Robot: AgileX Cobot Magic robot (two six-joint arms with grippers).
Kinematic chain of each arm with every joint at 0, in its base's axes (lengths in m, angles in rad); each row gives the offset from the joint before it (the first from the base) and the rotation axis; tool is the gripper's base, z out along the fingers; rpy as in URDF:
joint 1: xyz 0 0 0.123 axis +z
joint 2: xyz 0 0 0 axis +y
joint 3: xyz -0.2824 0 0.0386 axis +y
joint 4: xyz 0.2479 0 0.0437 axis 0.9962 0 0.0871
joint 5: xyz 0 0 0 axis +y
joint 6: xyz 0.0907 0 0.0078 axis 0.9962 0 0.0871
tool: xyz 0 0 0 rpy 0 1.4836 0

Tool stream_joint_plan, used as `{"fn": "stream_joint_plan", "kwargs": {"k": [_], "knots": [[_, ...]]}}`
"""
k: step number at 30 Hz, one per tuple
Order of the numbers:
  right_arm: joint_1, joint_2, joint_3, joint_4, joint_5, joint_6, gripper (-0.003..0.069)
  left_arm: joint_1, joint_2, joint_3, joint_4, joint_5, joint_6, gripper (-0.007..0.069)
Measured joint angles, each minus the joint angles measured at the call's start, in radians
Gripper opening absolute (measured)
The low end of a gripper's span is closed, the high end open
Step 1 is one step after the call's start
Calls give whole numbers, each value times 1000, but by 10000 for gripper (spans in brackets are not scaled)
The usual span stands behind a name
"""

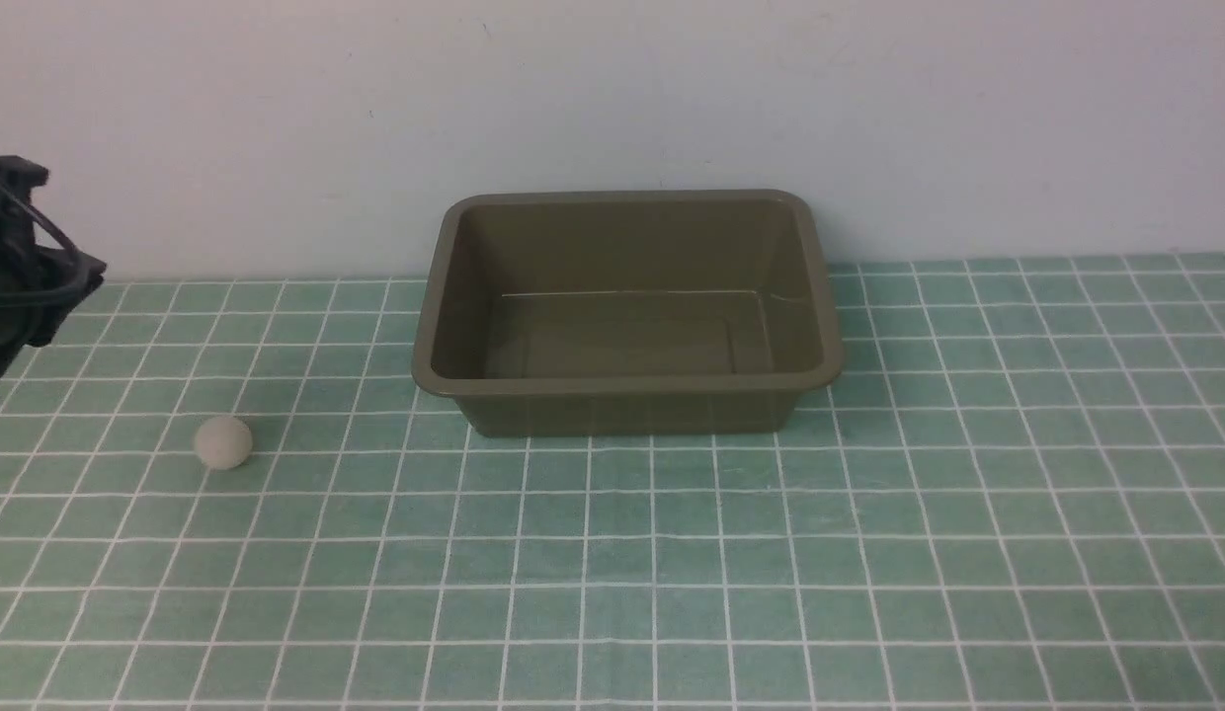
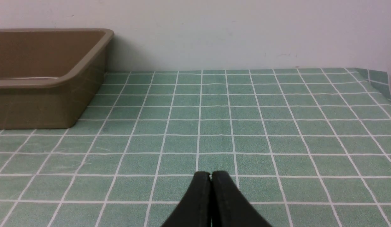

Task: Put the table tennis balls in the box on the green coffee tablecloth.
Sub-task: 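Reach for and grasp a ping pong ball on the table beside the basket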

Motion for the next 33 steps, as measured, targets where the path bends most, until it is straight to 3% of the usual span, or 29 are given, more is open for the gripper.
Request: {"fn": "stream_joint_plan", "kwargs": {"k": [4,9,16,22,29,33], "knots": [[0,0,0,0,0,0,-16,5,-69,-1,-12,-218,56,-3],[0,0,0,0,0,0,-16,5,-120,-37,42,-324,308,-3],[0,0,0,0,0,0,-16,5,-135,-91,264,-154,719,-3],[0,0,0,0,0,0,-16,4,-135,-91,350,55,929,-3],[0,0,0,0,0,0,-16,4,-135,-60,421,135,932,-3],[0,0,0,0,0,0,-16,4,-135,-33,541,167,811,-3]]}}
